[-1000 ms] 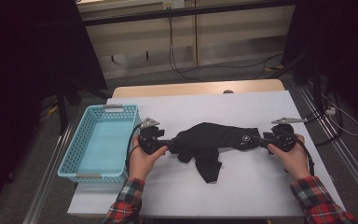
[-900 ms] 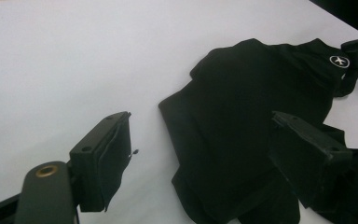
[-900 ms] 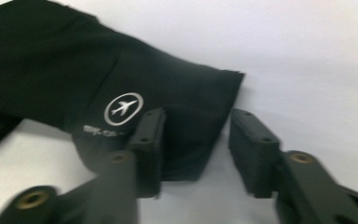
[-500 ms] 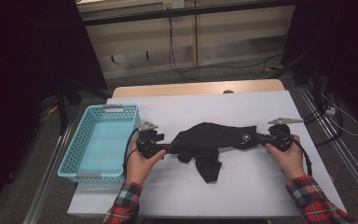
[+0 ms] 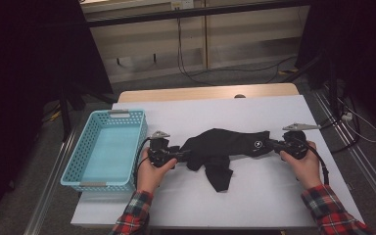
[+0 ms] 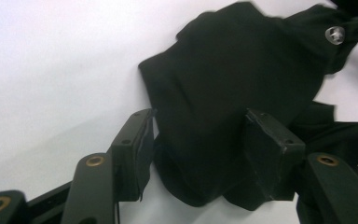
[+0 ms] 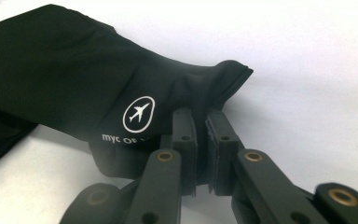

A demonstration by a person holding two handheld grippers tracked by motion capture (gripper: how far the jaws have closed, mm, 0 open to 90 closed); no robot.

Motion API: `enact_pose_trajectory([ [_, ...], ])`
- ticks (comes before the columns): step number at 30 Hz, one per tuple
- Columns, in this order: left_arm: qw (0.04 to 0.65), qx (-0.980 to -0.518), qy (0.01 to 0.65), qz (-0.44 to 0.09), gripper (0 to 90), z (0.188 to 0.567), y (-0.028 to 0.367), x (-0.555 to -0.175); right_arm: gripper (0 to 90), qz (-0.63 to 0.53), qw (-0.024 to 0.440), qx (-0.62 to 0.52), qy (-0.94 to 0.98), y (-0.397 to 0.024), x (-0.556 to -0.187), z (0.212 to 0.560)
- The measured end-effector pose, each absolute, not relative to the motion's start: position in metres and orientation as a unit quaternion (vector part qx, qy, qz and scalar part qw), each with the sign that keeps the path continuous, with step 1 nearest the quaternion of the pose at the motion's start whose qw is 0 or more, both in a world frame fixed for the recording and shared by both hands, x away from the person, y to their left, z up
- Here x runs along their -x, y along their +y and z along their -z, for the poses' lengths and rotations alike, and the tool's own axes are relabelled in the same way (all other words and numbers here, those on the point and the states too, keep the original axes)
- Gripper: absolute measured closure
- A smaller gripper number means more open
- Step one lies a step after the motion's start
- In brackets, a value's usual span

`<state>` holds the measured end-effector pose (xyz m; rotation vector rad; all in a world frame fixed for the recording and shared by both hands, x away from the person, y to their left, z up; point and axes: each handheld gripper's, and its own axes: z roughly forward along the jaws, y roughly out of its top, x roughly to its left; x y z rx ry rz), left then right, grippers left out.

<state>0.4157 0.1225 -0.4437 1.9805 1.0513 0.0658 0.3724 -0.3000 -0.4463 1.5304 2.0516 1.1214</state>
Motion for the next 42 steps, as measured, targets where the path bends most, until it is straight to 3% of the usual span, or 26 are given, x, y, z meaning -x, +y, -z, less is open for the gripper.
enact_pose_trajectory([
  [3, 0.433, -0.794, 0.426, -0.011, 53.0, 0.447, 0.121, -0.419, 84.6, -0.396, 0.172, -0.539, 0.723, -0.300, -0.371, 0.446],
  [7, 0.440, -0.797, 0.413, -0.011, 75.9, 0.442, 0.119, -0.420, 84.7, -0.400, 0.174, -0.536, 0.723, -0.300, -0.370, 0.443],
  [9, 0.444, -0.796, 0.410, -0.010, 83.2, 0.437, 0.120, -0.420, 84.8, -0.404, 0.175, -0.535, 0.721, -0.300, -0.369, 0.442],
  [22, 0.499, -0.765, 0.399, -0.080, 84.5, 0.401, 0.138, -0.419, 85.2, -0.450, 0.193, -0.509, 0.708, -0.297, -0.362, 0.420],
  [42, 0.494, -0.763, 0.410, -0.078, 85.3, 0.397, 0.141, -0.425, 85.3, -0.478, 0.197, -0.501, 0.694, -0.299, -0.359, 0.408],
])
